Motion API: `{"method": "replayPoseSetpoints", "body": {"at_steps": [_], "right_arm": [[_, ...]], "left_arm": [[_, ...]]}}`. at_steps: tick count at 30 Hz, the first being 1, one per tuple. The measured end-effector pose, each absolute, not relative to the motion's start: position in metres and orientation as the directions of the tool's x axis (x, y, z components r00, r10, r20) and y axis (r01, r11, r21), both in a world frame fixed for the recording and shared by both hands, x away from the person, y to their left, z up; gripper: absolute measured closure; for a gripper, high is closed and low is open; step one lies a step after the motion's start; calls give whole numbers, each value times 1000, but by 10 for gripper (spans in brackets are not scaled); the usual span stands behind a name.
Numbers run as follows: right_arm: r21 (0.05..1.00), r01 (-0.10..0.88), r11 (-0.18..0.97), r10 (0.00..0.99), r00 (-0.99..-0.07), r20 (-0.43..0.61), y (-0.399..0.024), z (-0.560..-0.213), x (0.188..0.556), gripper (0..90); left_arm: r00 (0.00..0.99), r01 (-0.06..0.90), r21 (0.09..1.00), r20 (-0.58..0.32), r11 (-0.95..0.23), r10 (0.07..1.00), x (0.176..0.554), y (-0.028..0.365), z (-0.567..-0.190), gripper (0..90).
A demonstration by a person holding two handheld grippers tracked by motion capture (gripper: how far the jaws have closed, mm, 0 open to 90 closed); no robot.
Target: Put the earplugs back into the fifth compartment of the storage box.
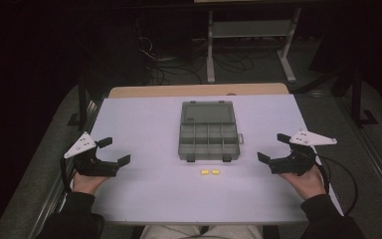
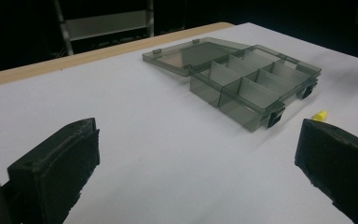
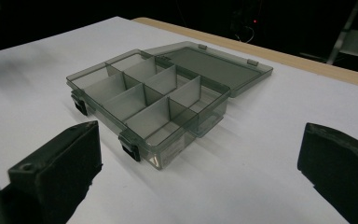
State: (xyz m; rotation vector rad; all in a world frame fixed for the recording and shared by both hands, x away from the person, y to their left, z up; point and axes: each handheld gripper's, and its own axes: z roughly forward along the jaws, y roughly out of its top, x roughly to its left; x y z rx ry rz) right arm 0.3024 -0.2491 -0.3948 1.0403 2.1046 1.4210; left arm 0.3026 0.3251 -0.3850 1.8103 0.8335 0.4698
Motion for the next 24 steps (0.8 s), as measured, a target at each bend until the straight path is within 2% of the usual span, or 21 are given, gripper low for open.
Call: {"method": "replayPoseSetpoints", "body": {"at_steps": [15, 24], "right_arm": [[914, 345, 212, 766, -639, 64, -250, -393, 298, 0], [917, 330, 224, 759, -649, 48, -250, -390, 293, 0]], "left_arm": [[684, 319, 922, -63, -220, 727, 299, 325, -384, 0], [710, 312, 911, -35, -270, 703, 296, 320, -380, 0]]}}
